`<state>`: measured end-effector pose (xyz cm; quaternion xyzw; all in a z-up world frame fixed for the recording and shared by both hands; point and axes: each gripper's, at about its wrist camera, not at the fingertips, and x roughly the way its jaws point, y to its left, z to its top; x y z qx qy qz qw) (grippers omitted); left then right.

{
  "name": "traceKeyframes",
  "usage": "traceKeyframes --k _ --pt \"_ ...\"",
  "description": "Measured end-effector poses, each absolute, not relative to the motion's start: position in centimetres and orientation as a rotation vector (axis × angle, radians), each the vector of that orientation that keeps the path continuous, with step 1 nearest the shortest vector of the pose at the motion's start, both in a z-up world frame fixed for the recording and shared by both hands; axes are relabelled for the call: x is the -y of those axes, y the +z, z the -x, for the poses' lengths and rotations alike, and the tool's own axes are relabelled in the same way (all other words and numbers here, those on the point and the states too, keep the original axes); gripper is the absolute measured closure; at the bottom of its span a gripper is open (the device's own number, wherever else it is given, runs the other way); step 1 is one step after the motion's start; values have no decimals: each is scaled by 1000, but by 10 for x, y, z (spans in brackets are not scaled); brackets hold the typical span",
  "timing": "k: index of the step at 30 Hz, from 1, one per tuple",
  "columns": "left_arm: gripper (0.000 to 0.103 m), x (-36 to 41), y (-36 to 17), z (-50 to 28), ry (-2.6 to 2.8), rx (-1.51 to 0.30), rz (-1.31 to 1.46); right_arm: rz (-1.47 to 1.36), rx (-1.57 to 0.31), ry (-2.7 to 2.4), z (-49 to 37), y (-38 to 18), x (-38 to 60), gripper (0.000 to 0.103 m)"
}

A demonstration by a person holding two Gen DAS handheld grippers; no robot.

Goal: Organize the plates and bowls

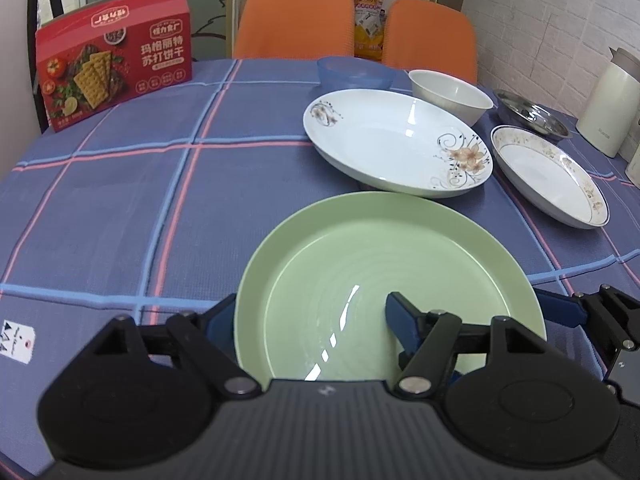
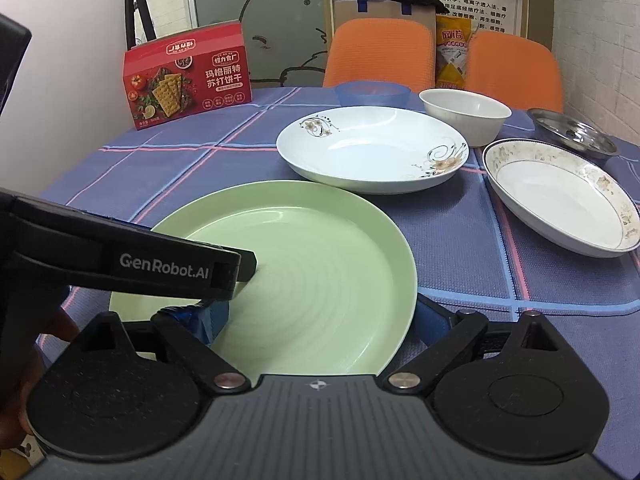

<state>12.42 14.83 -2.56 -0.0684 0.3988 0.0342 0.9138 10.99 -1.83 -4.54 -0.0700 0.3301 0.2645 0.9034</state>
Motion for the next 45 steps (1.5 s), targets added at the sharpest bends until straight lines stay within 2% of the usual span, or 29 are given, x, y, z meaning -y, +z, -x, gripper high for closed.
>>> traceKeyframes --k 5,7,10,15,21,31,45 --pt "29 -152 -25 -121 41 -813 148 155 -682 576 -109 -45 23 19" --pt "13 -163 -21 -119 2 -812 206 109 -701 606 -111 -41 34 21" --pt "10 -182 -7 -112 5 -752 256 12 -684 578 -111 -29 61 21" --pt "9 -206 8 -123 51 -702 284 -47 -690 496 -135 -21 82 21" --pt "9 -209 16 -169 24 -668 264 -66 -721 576 -182 -23 58 21" --pt "9 -202 -11 -275 -34 -777 261 -39 -761 570 -237 -31 34 19" --pt "9 -197 -26 -304 -58 -782 207 68 -750 535 -258 -34 17 18"
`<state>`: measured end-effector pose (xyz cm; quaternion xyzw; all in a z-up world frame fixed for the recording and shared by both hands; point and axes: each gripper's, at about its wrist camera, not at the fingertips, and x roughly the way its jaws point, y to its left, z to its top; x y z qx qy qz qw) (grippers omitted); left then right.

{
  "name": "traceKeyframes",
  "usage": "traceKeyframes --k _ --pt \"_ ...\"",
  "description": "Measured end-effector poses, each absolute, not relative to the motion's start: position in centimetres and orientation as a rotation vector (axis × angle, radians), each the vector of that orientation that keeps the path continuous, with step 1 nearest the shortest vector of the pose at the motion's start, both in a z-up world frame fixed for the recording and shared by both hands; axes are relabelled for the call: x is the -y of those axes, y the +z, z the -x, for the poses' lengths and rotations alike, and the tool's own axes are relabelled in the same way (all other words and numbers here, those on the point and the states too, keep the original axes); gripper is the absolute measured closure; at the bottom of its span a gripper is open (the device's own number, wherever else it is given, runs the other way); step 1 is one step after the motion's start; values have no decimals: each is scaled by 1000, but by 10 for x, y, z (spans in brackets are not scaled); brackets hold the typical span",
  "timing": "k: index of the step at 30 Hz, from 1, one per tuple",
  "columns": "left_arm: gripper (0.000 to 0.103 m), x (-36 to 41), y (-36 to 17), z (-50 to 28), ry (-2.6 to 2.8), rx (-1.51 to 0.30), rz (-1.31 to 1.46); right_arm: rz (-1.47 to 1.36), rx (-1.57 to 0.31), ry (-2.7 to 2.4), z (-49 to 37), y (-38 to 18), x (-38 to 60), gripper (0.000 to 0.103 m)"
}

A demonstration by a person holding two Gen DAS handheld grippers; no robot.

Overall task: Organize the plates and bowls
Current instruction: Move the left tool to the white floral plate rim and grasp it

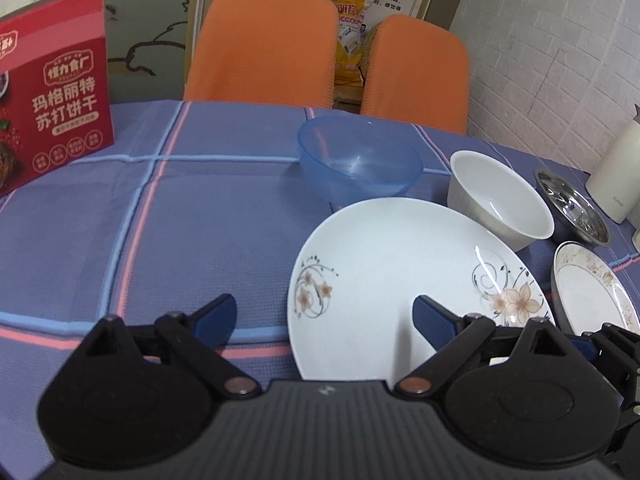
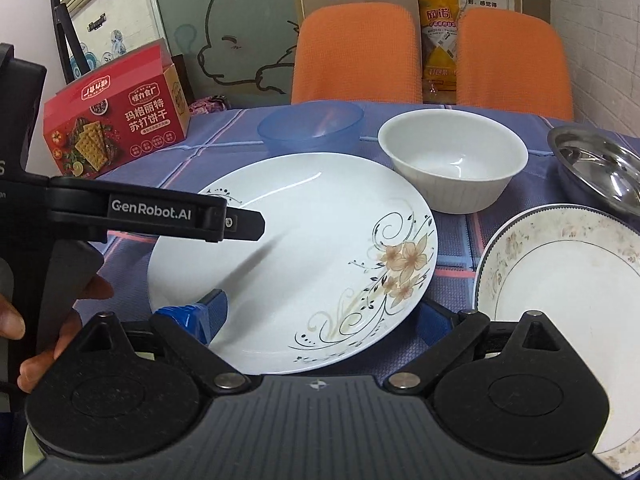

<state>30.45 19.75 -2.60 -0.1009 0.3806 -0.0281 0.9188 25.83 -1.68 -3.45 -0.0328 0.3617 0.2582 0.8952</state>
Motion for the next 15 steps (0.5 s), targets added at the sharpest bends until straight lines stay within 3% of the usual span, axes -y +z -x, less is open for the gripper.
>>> traceKeyframes --k 15 --pt "9 -197 -26 -309 -47 -790 191 108 -739 553 -272 -37 9 18"
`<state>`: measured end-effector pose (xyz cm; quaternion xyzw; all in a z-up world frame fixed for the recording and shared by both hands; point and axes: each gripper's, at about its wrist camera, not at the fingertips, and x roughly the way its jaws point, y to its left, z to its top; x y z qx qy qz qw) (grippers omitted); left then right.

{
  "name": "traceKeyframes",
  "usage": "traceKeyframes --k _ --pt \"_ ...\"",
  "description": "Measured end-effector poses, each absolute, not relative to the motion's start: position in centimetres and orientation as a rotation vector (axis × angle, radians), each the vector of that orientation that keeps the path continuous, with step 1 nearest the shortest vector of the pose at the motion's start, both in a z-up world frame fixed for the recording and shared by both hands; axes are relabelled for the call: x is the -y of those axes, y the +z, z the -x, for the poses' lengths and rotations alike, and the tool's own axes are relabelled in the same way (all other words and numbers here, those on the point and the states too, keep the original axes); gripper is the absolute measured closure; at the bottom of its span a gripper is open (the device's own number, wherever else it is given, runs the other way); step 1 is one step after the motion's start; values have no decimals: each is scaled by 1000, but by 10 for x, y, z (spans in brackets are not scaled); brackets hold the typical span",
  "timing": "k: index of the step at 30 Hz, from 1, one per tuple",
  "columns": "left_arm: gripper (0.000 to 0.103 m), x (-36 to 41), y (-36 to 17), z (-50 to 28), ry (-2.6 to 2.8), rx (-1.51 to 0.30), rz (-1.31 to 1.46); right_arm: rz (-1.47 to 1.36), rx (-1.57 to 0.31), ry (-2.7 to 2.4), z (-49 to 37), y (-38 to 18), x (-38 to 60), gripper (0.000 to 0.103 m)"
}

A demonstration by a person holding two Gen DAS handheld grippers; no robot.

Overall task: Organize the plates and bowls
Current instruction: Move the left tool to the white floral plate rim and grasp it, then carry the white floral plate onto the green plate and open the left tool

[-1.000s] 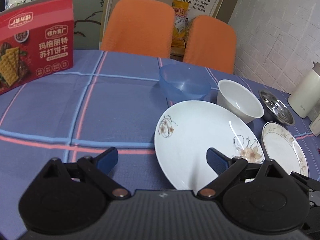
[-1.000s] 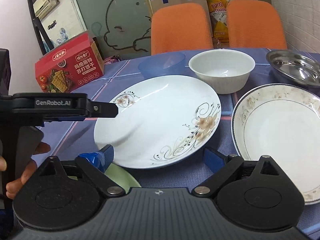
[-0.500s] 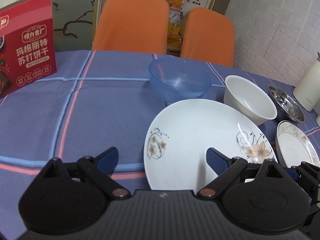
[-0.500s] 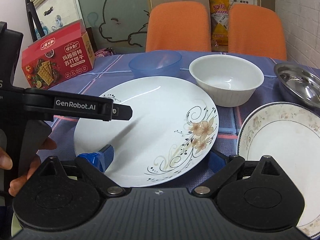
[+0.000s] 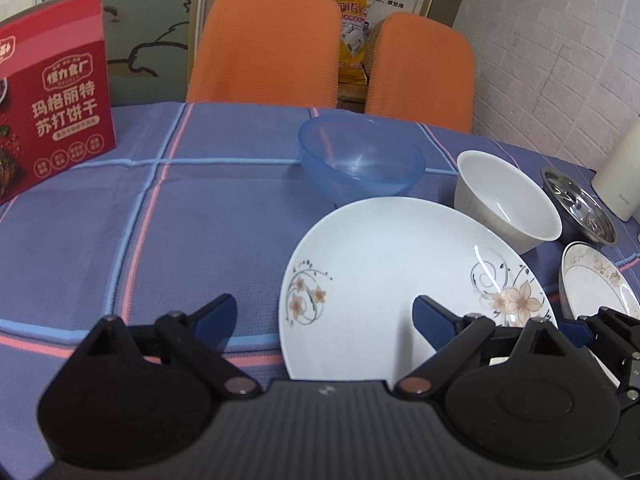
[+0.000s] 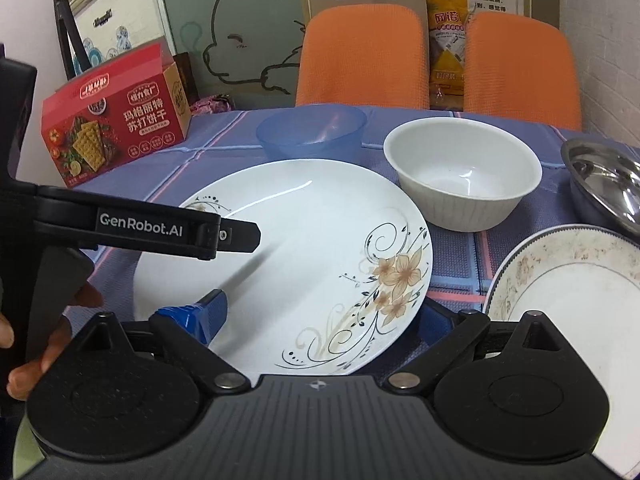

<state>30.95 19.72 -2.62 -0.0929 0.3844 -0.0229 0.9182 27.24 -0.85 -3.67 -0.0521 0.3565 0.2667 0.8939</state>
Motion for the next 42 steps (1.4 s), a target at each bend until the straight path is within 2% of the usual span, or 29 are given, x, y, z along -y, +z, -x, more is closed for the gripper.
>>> traceKeyframes --k 6,9,10,11,14,16,27,42 --pt "10 -189 -29 -309 -40 -785 129 162 -707 584 -279 -42 5 16" --pt "25 -182 -28 -308 -36 -787 74 166 -712 604 -282 -41 7 16" --pt "37 -182 -26 -309 -60 -791 86 164 -717 602 -282 -40 7 16" --pt "42 -182 -24 -309 -74 -797 92 162 -722 598 -282 -40 7 16" --pt "43 -181 -22 -310 -61 -818 101 166 -728 581 -280 -38 6 19" --pt "48 -182 -17 -305 -65 -823 114 140 -731 586 -275 -35 9 19" --pt "49 -166 36 -252 -65 -738 101 130 -634 568 -215 13 21 18" --pt "49 -150 2 -126 -49 -807 119 68 -719 581 -112 -10 35 17"
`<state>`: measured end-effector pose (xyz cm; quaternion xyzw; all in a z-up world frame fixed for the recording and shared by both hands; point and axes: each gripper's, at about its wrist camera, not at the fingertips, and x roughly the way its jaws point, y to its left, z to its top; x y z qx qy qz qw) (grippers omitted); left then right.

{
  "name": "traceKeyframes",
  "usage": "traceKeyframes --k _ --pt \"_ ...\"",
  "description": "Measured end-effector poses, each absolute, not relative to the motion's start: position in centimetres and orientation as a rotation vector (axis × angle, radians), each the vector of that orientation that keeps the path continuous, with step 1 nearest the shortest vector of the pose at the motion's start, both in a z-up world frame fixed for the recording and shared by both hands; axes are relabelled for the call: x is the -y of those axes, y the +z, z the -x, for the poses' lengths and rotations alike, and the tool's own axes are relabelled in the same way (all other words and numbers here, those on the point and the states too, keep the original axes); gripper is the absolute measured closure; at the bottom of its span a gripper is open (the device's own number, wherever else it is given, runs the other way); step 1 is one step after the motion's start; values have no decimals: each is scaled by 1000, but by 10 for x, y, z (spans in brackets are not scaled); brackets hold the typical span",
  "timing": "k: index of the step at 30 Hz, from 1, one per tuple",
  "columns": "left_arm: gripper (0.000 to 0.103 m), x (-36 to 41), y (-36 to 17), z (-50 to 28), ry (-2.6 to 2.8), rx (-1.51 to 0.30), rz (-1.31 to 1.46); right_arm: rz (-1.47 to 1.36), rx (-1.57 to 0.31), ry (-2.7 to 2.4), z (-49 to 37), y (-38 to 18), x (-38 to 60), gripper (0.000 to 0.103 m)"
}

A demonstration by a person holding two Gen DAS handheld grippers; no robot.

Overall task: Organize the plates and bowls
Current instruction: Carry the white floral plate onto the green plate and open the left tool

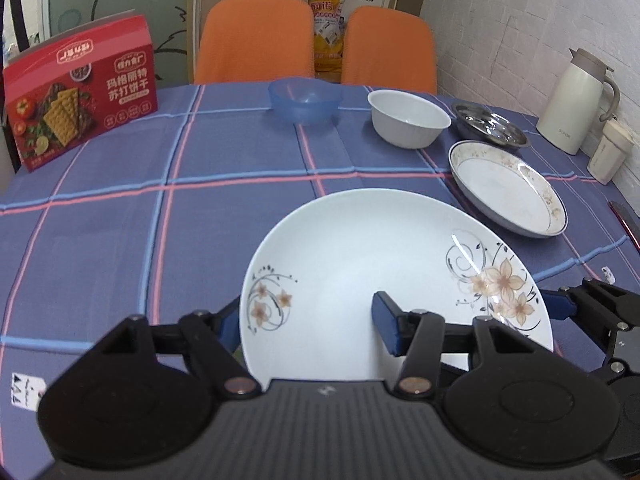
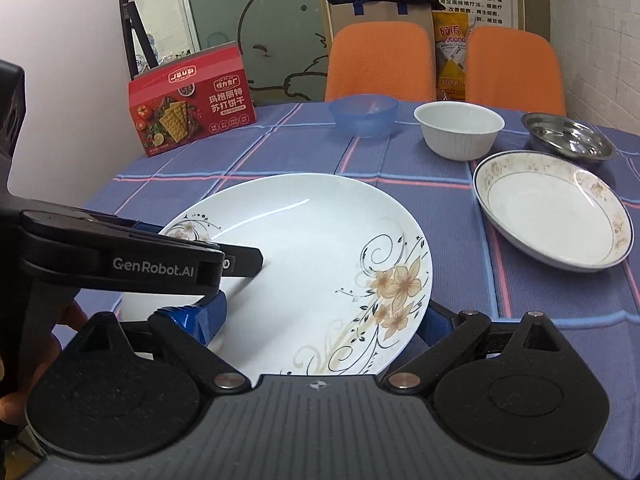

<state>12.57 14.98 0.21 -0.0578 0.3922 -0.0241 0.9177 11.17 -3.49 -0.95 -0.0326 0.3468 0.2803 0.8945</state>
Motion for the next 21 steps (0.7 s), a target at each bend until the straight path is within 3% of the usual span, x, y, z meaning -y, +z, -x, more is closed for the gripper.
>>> traceKeyframes --k 8,11,13,17,21 --pt "47 -158 -14 -117 -56 -822 178 120 -699 588 -104 -20 30 17" --pt "42 -157 -17 -115 -64 -805 172 137 -701 584 -104 -25 32 17" --pt "27 -155 -13 -113 -65 -777 156 119 -722 589 -106 -27 35 18" --pt "8 -159 -3 -107 -28 -731 137 82 -705 590 -105 -26 44 19" --pt "4 -168 7 -104 8 -690 146 18 -668 562 -106 -17 61 19"
